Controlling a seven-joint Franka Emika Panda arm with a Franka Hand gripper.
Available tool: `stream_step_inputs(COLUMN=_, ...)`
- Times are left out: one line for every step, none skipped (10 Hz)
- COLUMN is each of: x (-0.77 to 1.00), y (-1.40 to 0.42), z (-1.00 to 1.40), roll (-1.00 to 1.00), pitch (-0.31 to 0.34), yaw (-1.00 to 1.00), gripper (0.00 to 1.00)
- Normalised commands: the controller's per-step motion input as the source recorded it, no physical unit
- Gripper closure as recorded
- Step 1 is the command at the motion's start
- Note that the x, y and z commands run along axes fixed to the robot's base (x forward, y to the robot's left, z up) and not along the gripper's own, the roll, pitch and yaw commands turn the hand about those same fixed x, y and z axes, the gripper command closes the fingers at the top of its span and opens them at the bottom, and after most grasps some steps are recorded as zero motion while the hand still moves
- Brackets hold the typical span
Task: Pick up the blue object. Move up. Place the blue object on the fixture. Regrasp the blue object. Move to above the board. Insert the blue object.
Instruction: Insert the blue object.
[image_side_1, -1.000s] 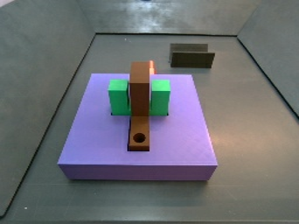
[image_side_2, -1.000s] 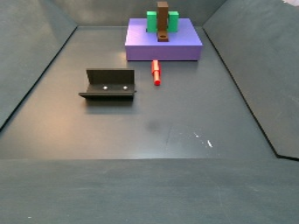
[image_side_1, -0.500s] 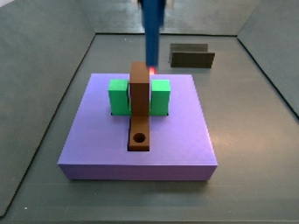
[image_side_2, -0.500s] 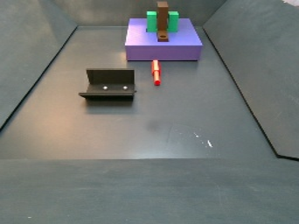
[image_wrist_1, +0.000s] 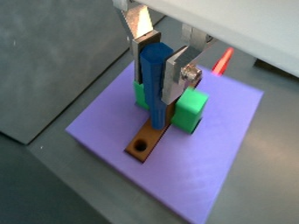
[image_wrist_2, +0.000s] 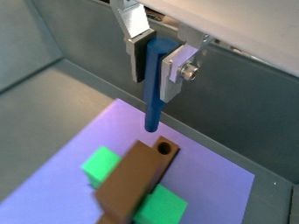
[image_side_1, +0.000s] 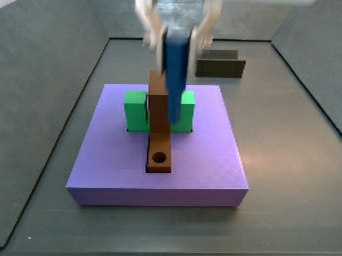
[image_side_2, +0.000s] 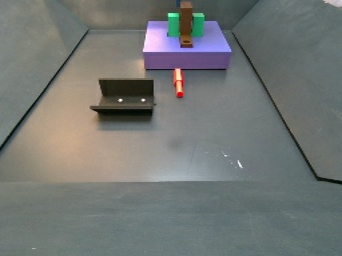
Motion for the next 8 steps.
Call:
stream_step_inputs(x=-0.37, y=-0.46, z=-0.38, roll=0.17, pitch=0.000, yaw=0.00, gripper=1.00)
stream_step_inputs(x=-0.33, y=-0.25, z=-0.34, roll=0.36, pitch=0.009, yaw=0.00, gripper=1.00)
stream_step_inputs(x=-0.13, y=-0.05, z=-0.31, roll=0.37, pitch=0.101, yaw=-0.03, gripper=1.00)
stream_step_inputs(x=0.00, y=-0.08, z=-0.19, roll=0.25, pitch=0.091, yaw=-0.09, gripper=1.00)
stream_step_inputs(x=0.16, y=-0.13, z=-0.13, roll=0.22, pitch=0.113, yaw=0.00, gripper=1.00)
stream_step_inputs(x=0.35, y=-0.11, z=-0.15, roll=0.13, pitch=0.147, yaw=0.00, gripper=1.00)
stream_step_inputs(x=0.16, y=0.00, z=-0.24, roll=0.13, pitch=0.104, yaw=0.00, gripper=1.00)
stream_step_inputs(x=0.07, y=0.06, z=-0.18, roll=0.09, pitch=0.099, yaw=0.00, gripper=1.00)
